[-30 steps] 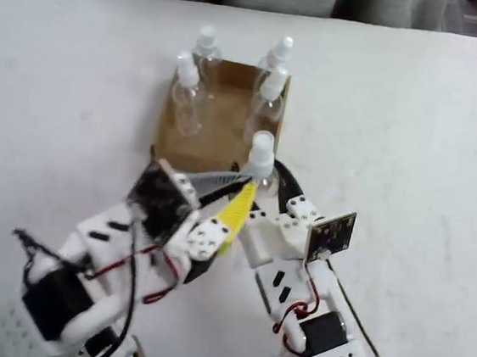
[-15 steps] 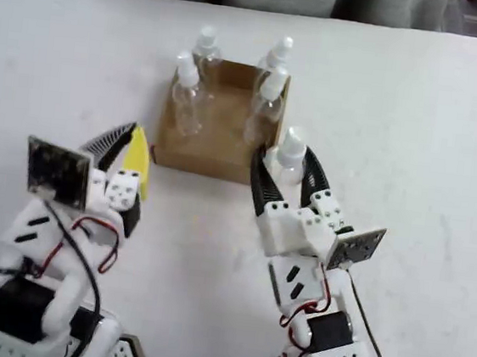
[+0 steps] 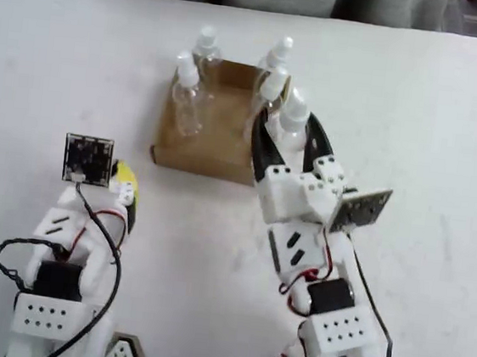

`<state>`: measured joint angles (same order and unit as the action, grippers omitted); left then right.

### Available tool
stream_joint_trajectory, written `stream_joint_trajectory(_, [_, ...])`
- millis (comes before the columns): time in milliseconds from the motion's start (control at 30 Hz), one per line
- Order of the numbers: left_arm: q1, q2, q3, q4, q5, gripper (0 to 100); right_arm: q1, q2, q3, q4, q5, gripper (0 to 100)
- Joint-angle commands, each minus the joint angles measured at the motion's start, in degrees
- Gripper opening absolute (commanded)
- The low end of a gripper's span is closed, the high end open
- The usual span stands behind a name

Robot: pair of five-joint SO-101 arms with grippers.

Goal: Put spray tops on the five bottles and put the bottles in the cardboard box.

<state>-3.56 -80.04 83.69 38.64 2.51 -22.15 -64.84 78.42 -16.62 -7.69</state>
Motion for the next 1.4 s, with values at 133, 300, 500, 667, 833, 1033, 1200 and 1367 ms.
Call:
stream_joint_trajectory(133, [-4.00, -0.84, 11.25, -15.03, -0.62, 2, 0.48, 22.37, -9.32, -15.43, -0.26, 1.6])
stream_joint_trajectory(300, [-0.92, -0.66, 13.71, -17.58, -0.70, 2, 0.13, 34.68, -12.66, -22.73, -0.35, 1.6])
stream_joint_trajectory(500, [-0.75, -0.66, 13.71, -17.58, -0.70, 2, 0.13, 47.60, -14.51, -32.13, -0.18, 1.6])
stream_joint_trajectory(667, [-0.75, -0.75, 13.71, -17.58, -0.70, 2, 0.66, 57.45, -18.73, -36.00, -0.09, 1.6])
stream_joint_trajectory(833, [-0.84, -0.75, 13.71, -17.58, -0.70, 2, 0.66, 63.87, -20.04, -40.84, -0.09, 1.6])
stream_joint_trajectory(1033, [-0.84, -0.75, 13.71, -17.58, -0.70, 2, 0.66, 68.97, -21.01, -44.97, -0.09, 1.6])
stream_joint_trajectory(1200, [-0.92, -0.75, 13.71, -17.58, -0.70, 2, 0.66, 72.04, -21.01, -47.25, -0.09, 1.6])
stream_joint_trajectory(1367, [-0.92, -0.75, 13.71, -17.58, -0.70, 2, 0.66, 75.82, -21.01, -50.42, -0.09, 1.6])
